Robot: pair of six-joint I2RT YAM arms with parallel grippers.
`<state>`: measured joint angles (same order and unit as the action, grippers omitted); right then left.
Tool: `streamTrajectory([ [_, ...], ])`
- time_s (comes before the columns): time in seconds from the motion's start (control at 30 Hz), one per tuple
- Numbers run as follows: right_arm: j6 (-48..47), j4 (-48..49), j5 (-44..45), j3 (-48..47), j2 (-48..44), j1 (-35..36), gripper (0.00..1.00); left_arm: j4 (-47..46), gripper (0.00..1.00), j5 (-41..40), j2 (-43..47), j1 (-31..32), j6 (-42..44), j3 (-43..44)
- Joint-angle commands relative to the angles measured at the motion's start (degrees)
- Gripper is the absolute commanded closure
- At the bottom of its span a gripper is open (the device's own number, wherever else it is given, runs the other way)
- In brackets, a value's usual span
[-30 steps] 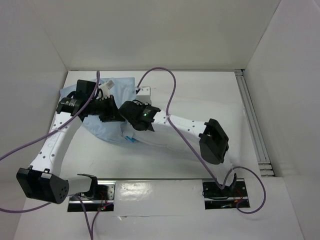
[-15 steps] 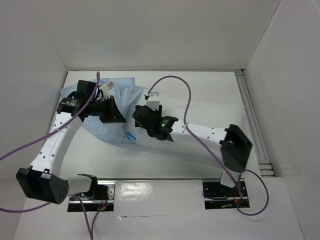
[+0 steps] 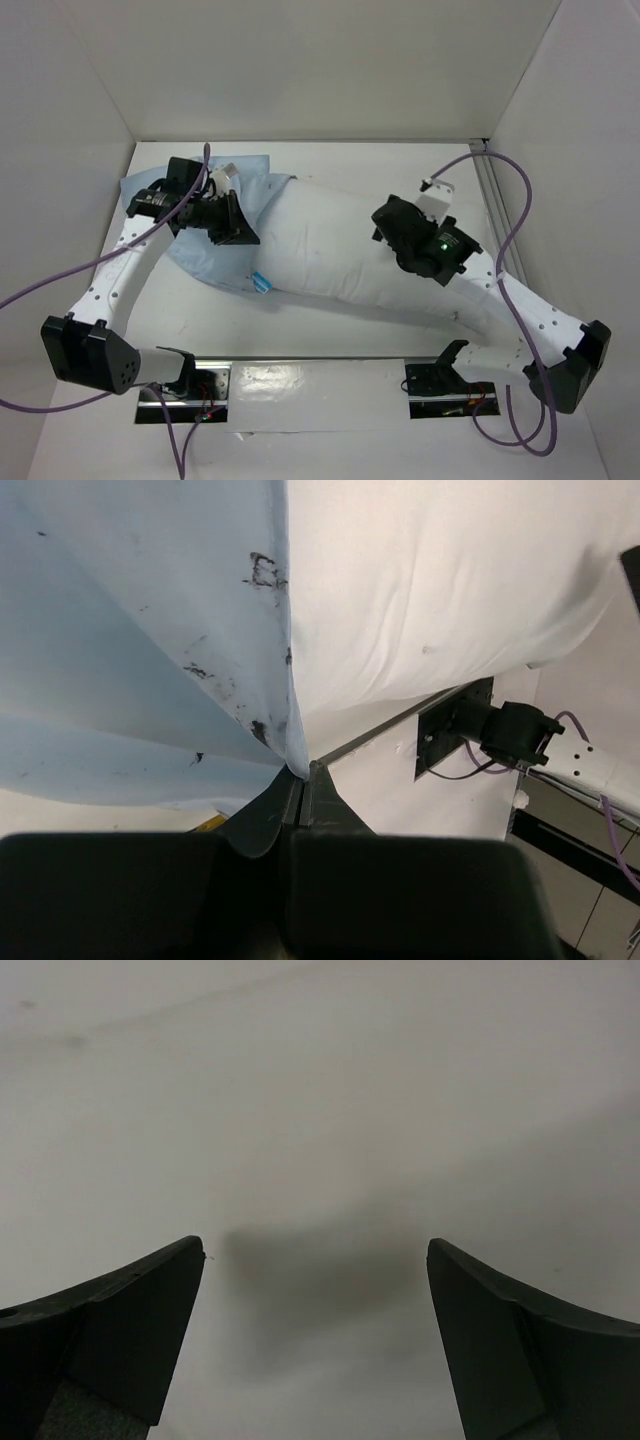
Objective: Put the pillow into the pillowcase
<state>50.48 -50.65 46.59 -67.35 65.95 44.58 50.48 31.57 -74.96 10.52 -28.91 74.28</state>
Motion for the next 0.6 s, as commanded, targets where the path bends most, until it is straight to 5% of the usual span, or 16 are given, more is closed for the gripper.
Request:
streamTrajectory([
  [0.0, -0.55, -5.62, -4.19, 7.73, -3.02, -7.02, 0.01, -2.31, 1.00, -0.89, -1.24, 2.65, -2.02, 2.79],
  [0.07, -4.14, 0.35, -9.21, 12.05, -4.33, -9.41, 0.01, -3.01, 1.00, -1.51, -2.03, 4.32, -2.65, 2.80],
  [0.13, -10.47, 11.86, -19.75, 18.12, -4.87, -11.61, 0.16, -3.72, 1.00, -2.21, -2.99, 5.20, -3.35, 3.32],
  [0.17, -11.27, 14.50, -22.48, 19.35, -4.87, -11.62, 0.32, -4.24, 1.00, -3.00, -3.61, 6.25, -3.96, 3.33],
  [0.2, -12.41, 16.62, -25.03, 19.89, -3.83, -11.62, 0.79, -4.25, 1.00, -3.01, -5.01, 6.78, -3.97, 4.11],
  [0.23, -12.42, 19.08, -28.10, 19.28, -3.21, -11.10, 0.99, -4.25, 1.00, -3.62, -5.63, 7.31, -3.97, 4.90],
  [0.57, -4.35, 14.79, -13.38, 6.44, -6.45, 11.31, 1.00, -4.78, 1.00, -6.61, -14.16, 17.24, -7.13, 15.98],
])
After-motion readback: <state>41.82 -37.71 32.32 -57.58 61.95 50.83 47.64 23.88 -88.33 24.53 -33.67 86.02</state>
